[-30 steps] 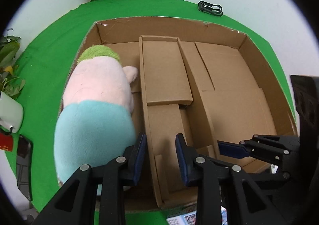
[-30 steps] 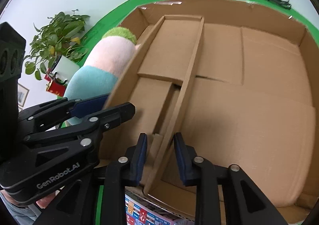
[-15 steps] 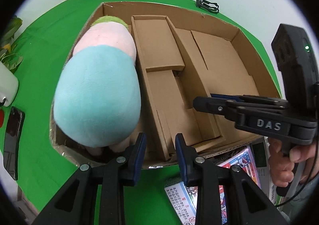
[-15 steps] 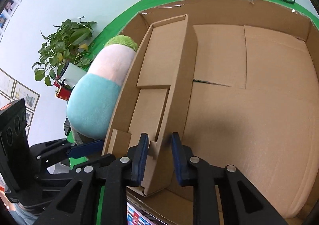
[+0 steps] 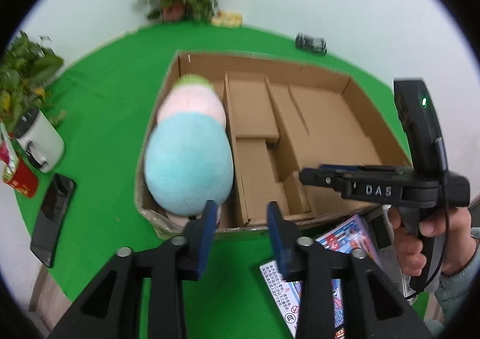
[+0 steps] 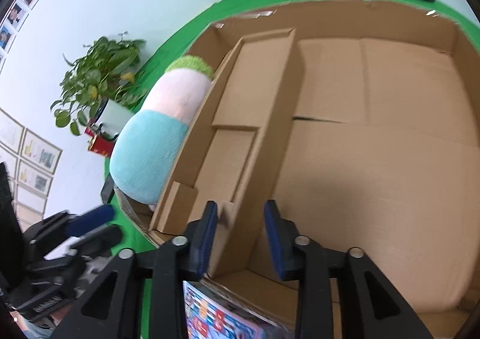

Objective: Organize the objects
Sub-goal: 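Lower the insert tray into the box beside the plush and release, then grasp the colourful board-game box edge with the left gripper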

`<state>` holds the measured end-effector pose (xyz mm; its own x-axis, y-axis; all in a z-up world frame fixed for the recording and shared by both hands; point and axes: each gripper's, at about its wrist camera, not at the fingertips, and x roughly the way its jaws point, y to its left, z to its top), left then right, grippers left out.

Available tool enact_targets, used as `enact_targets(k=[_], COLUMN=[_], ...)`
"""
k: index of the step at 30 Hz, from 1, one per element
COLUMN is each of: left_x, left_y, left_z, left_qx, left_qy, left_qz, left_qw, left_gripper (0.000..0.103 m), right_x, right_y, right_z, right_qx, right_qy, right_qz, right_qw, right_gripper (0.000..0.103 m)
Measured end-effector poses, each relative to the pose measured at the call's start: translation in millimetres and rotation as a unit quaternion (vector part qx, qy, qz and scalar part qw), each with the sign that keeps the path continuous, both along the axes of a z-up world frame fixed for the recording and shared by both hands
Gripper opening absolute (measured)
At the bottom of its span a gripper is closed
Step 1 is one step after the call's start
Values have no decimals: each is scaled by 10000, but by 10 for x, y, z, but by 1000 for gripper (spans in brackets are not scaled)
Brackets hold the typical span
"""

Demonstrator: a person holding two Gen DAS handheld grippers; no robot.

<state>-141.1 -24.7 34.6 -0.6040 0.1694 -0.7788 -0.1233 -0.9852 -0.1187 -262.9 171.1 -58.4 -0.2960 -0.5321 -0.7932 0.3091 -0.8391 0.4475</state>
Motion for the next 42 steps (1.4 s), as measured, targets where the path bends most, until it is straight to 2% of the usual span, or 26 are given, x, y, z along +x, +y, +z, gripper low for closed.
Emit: enact_targets(k=[1, 2, 3, 6, 8, 12, 16, 21, 25, 28, 32, 34, 36, 38, 39, 40, 41, 42], left_x=[48, 106, 150, 263, 313, 499, 724, 890, 1047, 1097, 1073, 1057, 1021, 996, 988, 976, 965, 962], left_y=[8, 13, 31, 112, 160, 197, 280, 394, 428, 553, 736, 764, 733, 698, 695, 710, 715, 709], left_z=[51, 111, 152, 265, 321, 450, 524, 481, 470, 418, 277, 217, 179, 134, 105, 74, 46, 26], left_qx=[-56, -151, -253, -461, -541, -655, -545, -18, 470, 227, -11, 30, 299, 552, 670, 721, 725, 684], left_qy=[206, 427, 608, 1041, 1194, 1748, 2144, 1854, 1872, 1853, 1577, 1432, 1306, 1194, 1121, 1039, 957, 918], left_qz=[29, 68, 105, 95, 82, 291, 379, 150, 201, 177, -271, -349, -438, -521, -632, -726, -759, -699], left_qw=[9998, 9990, 9978, 9935, 9913, 9820, 9745, 9826, 9810, 9823, 9871, 9891, 9900, 9899, 9894, 9893, 9899, 9910], left_gripper=[59, 68, 80, 82, 82, 83, 84, 84, 84, 84, 84, 84, 82, 72, 49, 24, 16, 11], right_x=[53, 112, 184, 386, 559, 950, 1366, 1830, 2168, 2360, 2435, 2418, 2436, 2396, 2379, 2366, 2369, 2354], right_y=[51, 87, 122, 164, 185, 366, 648, 899, 961, 1019, 1106, 1103, 1097, 1097, 1081, 1080, 1085, 1076], right_z=[52, 115, 188, 398, 563, 826, 999, 1023, 1036, 1027, 989, 969, 943, 916, 900, 884, 863, 849], right_qx=[99, 206, 267, 401, 615, 1068, 1278, 1177, 1384, 1597, 1692, 1706, 1733, 1684, 1642, 1631, 1679, 1736], right_qy=[131, 305, 486, 889, 1261, 1842, 2095, 2036, 2182, 2256, 2193, 2195, 2205, 2167, 2122, 2090, 2075, 2063], right_qz=[-86, -165, -236, -273, -358, -707, -966, -884, -802, -750, -783, -770, -778, -822, -821, -811, -800, -804], right_qw=[9998, 9992, 9982, 9949, 9895, 9745, 9646, 9679, 9627, 9581, 9577, 9575, 9567, 9581, 9598, 9608, 9604, 9596], right_gripper=[57, 77, 84, 90, 102, 103, 103, 103, 103, 103, 103, 103, 102, 96, 92, 78, 63, 59])
